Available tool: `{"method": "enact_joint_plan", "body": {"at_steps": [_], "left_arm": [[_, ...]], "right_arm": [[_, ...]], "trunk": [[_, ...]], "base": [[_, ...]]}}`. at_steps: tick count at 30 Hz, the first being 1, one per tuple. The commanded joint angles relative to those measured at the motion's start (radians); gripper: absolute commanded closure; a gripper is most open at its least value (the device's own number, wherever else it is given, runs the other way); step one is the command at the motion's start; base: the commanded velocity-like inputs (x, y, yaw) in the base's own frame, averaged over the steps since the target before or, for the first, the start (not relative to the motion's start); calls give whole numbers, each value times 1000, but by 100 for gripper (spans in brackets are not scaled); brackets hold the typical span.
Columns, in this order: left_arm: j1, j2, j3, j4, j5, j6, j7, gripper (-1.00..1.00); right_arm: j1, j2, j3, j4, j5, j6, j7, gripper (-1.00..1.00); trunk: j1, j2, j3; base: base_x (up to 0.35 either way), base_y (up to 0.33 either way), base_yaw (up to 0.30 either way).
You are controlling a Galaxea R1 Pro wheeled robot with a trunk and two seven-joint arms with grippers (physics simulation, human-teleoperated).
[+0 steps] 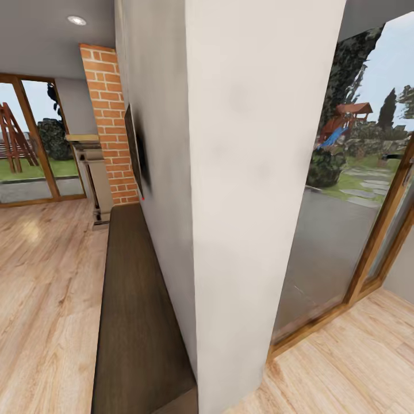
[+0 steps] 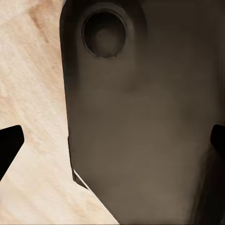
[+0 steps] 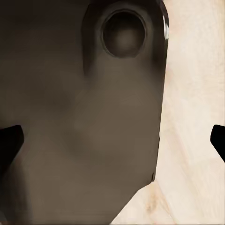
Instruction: In the kitchen, take the Vidalia onion out of the sink, dice it on the chopping board with the paring knife, put the diced onion into the bowl on the countertop, then place both the paring knife and the chopping board into the sink.
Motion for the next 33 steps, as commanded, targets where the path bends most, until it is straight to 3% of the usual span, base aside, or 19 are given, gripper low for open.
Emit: {"method": "enact_joint_plan", "body": {"at_steps": [1,10,23,33], "left_arm": [[0,0,0,0,0,0,0,-100],[14,-3,-2,-2,3,-6,0,-100],[14,-5,0,-2,4,-6,0,-100],[14,-2,3,-11,3,-5,0,-100]], "right_arm": [[0,0,0,0,0,0,0,-100],[-28,34,-1,-23,3,-6,-3,-100],[-29,36,-1,-33,3,-10,-3,-100],[-29,41,-1,-43,-1,-66,-3,-100]], "trunk": [[0,0,0],[0,0,0],[0,0,0],[0,0,0]], "base": [[0,0,0],[0,0,0],[0,0,0],[0,0,0]]}}
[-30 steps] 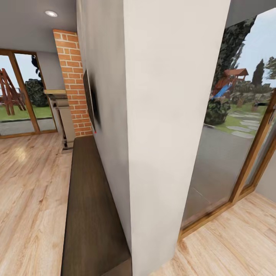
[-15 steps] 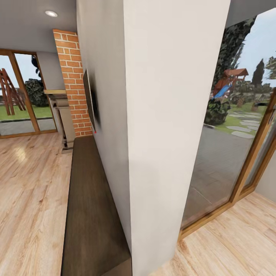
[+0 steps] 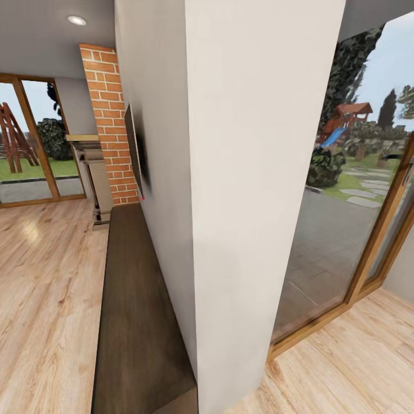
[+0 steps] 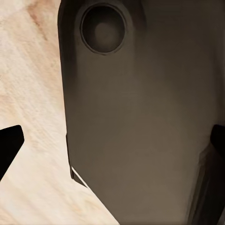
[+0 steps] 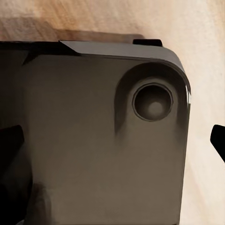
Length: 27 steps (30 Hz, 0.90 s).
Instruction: In the kitchen, take the Vidalia onion out of the sink, dice it on the chopping board with the paring knife, put the diced onion into the bowl on the countertop, then place both the paring knife and the chopping board into the sink.
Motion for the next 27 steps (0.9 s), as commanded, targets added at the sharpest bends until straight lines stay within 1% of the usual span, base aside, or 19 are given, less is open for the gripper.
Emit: {"method": "enact_joint_plan", "body": {"at_steps": [1,4,5,11,23,25,26,27], "left_arm": [[0,0,0,-1,0,0,0,-100],[0,1,0,-7,0,-2,0,-100],[0,1,0,-10,0,-1,0,-100],[0,8,-1,-28,2,0,0,-100],[0,6,0,-34,3,-2,-2,-100],[0,7,1,-44,3,-2,-2,-100],[0,9,0,-73,3,-2,-1,-100],[0,9,1,-76,3,-2,-1,-100]], "right_arm": [[0,0,0,1,0,-9,0,-100],[0,2,2,1,1,-26,0,-100],[0,3,2,1,1,-74,0,-100],[0,3,0,1,-2,-75,0,-100],[0,2,0,1,-1,-75,0,-100],[0,2,0,1,-1,-75,0,-100],[0,2,-2,1,-1,-76,0,-100],[0,2,-2,1,-1,-76,0,-100]], "trunk": [[0,0,-1],[0,0,-1],[0,0,-1],[0,0,-1],[0,0,-1],[0,0,-1],[0,0,-1],[0,0,-1]], "base": [[0,0,0],[0,0,0],[0,0,0],[0,0,0],[0,0,0],[0,0,0],[0,0,0],[0,0,0]]}}
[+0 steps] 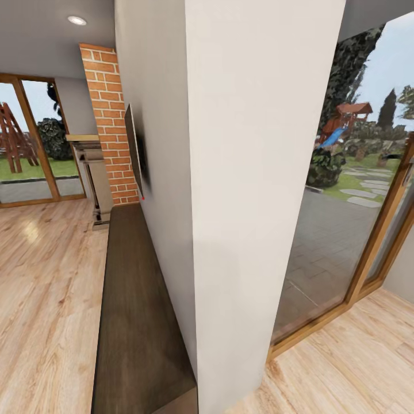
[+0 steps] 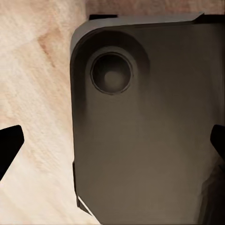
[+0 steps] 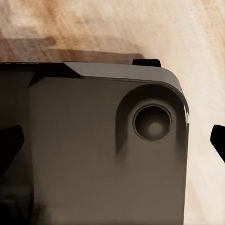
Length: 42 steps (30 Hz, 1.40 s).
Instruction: In the kitchen, take the Vidalia onion out of the sink, dice it on the chopping board with the paring knife, put the diced onion into the bowl on the countertop, then place both the paring knife and the chopping board into the sink.
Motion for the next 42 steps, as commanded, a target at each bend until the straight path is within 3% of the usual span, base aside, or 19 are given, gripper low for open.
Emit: {"method": "enact_joint_plan", "body": {"at_steps": [1,12,30,39,40,42], "left_arm": [[1,0,1,-7,1,-1,0,-100],[1,0,-1,-45,2,-107,1,-100],[1,0,-2,-42,3,-114,1,-100],[1,3,1,-49,1,-120,1,-100],[0,3,2,-55,1,-133,1,-100],[0,3,2,-100,2,-246,2,-100]], "right_arm": [[-1,0,-1,0,0,-5,0,-100],[-1,-1,2,-5,3,-21,0,-100],[-1,-9,0,-19,3,-36,0,-100],[-1,-9,1,-23,5,-144,0,-100],[-1,-9,1,-28,5,-165,0,-100],[-1,-9,1,-84,6,-256,0,-100]], "trunk": [[0,0,-1],[0,0,-1],[0,0,-1],[0,0,-1],[0,0,-1],[0,0,-1]], "base": [[0,0,0],[-20,0,0],[-307,0,0],[-288,0,0],[-89,0,0],[-30,0,0]]}}
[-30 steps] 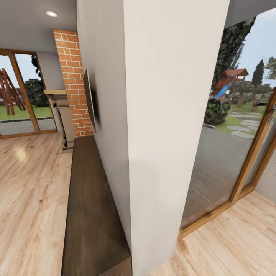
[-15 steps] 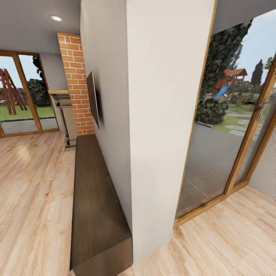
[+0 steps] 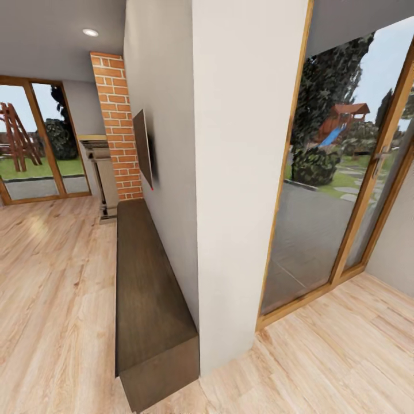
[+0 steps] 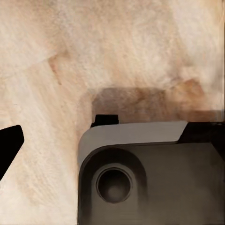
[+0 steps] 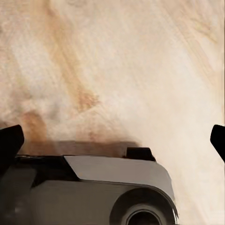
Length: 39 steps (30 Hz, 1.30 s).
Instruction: In the kitchen, take the Vidalia onion out of the sink, dice it on the chopping board with the paring knife, put the diced onion into the bowl on the countertop, then place both the paring knife and the chopping board into the sink.
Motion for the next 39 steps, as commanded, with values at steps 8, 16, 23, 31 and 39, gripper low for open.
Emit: {"method": "enact_joint_plan", "body": {"at_steps": [8,16,23,31,39], "left_arm": [[1,-4,2,-257,0,-184,5,-100],[1,16,0,-293,1,-194,5,-100],[1,20,-1,-253,1,-195,5,-100],[1,17,-3,-247,1,-195,5,-100],[1,14,-6,-247,0,-195,4,-100]], "right_arm": [[0,-18,-1,-270,4,-55,-43,-100],[0,-21,4,-324,5,-79,-77,-100],[0,-21,5,-323,5,-100,-82,-100],[0,-22,5,-322,5,-101,-83,-100],[0,-22,5,-322,5,-101,-83,-100]], "trunk": [[0,0,-1],[0,0,-1],[0,0,-1],[0,0,2],[0,0,8]], "base": [[-5,0,0],[0,0,0],[0,0,0],[0,0,-120],[0,0,-266]]}}
